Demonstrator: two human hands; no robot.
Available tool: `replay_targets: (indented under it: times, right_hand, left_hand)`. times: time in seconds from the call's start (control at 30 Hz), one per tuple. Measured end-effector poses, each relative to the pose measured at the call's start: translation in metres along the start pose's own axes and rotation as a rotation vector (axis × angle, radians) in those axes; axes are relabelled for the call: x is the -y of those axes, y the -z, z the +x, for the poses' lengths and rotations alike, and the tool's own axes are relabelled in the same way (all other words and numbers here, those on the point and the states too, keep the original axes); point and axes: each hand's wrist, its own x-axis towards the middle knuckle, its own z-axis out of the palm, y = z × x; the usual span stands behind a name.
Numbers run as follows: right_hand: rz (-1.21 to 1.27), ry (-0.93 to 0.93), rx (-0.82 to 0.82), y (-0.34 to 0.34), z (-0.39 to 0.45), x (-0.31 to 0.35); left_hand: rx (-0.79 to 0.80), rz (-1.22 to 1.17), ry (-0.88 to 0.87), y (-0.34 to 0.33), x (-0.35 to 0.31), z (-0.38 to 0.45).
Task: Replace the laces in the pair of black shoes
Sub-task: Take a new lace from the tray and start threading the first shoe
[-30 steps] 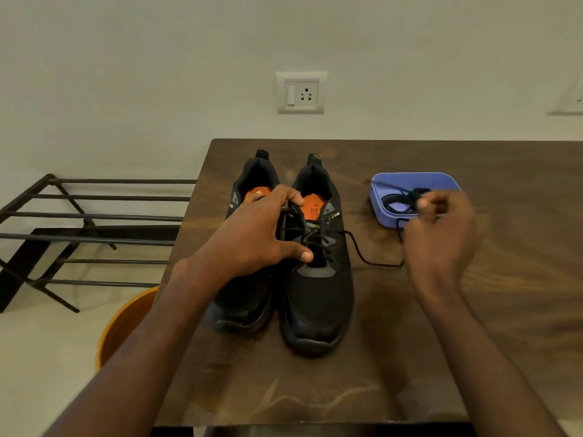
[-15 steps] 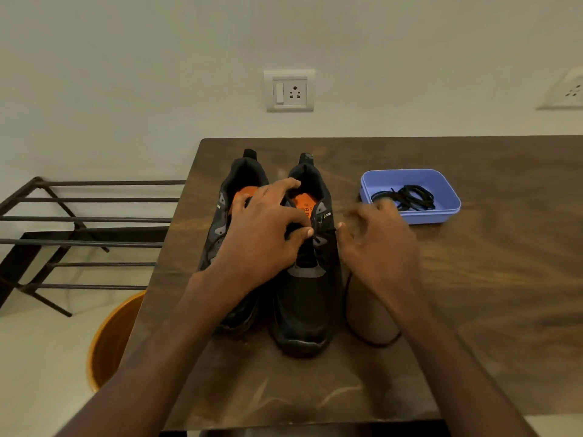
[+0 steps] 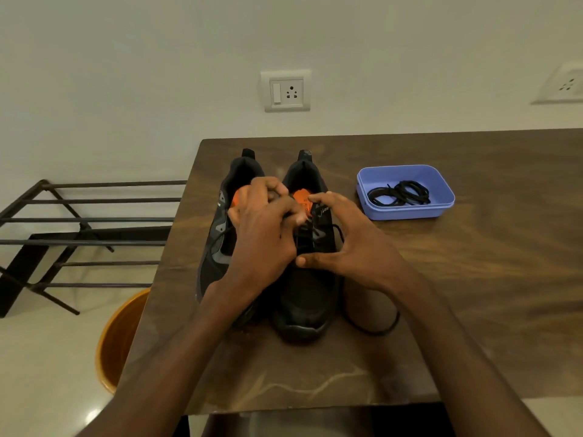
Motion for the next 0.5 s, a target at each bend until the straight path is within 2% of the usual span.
replay_targets:
  times: [0.1, 0.17, 0.3, 0.4, 0.47, 0.5]
  right_hand:
    - [0.035, -0.02, 0.0, 0.001, 0.001, 0.001]
    - [0.061, -0.013, -0.006, 0.0, 0.001, 0.002]
    - [0.057, 0.0, -0.027, -0.005, 0.002, 0.001]
    - [0.03, -0.013, -0.014, -0.008, 0.006, -0.001]
    - [0.04, -0.011, -0.02, -0.009, 0.007, -0.002]
    - [0.039, -0.001, -0.042, -0.01, 0.007, -0.002]
  left_hand:
    - [0.017, -0.273, 0.187, 0.007, -0.006, -0.006]
    - [0.082, -0.327, 0.214, 0.011, -0.014, -0.009]
    - [0.165, 0.131, 0.047, 0.009, -0.025, -0.009]
    - [0.124, 0.335, 0.05, 0.01, -0.025, 0.001]
    - [0.098, 0.23, 0.095, 0.013, -0.028, 0.008]
    - [0.068, 0.039, 0.155, 0.014, -0.029, 0.012]
